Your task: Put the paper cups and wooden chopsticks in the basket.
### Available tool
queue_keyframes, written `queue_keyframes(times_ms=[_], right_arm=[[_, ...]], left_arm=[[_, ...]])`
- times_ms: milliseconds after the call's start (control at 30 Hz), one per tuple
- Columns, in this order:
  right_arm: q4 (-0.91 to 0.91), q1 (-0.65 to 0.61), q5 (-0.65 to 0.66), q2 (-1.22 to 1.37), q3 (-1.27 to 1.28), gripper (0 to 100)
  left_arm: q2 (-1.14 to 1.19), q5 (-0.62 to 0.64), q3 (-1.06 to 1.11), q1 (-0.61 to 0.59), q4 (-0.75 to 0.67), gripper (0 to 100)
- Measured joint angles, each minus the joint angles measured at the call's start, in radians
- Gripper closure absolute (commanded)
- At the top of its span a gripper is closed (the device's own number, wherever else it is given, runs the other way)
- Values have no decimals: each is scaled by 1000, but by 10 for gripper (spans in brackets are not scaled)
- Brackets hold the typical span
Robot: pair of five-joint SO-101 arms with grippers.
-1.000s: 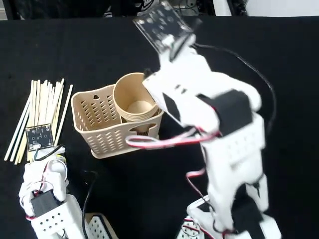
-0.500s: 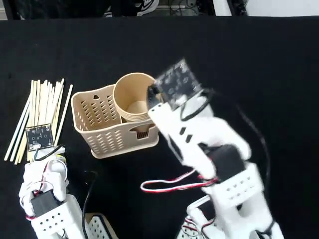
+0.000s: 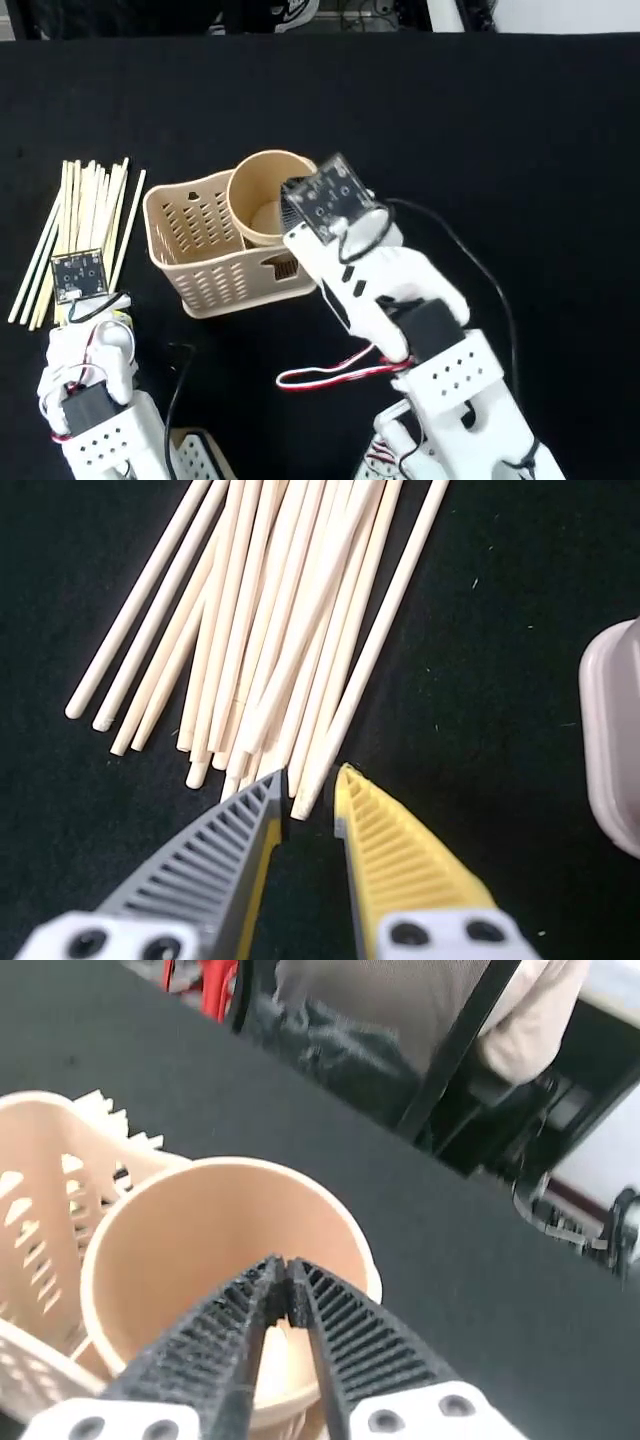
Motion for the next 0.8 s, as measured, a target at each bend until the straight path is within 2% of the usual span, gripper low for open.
queue_keyframes(times_ms=[300, 433, 500, 600, 800], right_arm=[[508, 3, -15, -52, -635, 984], [720, 3, 29, -118, -787, 986], [825, 60, 89, -140, -790, 986], [898, 201, 112, -184, -764, 986], [865, 539, 120, -292, -470, 986]], left_arm=[[0, 0, 0, -2, 0, 898], [0, 0, -5, -66, 0, 863], [0, 0, -11, -86, 0, 812], [0, 0, -74, -132, 0, 802], [35, -58, -227, -147, 0, 798]])
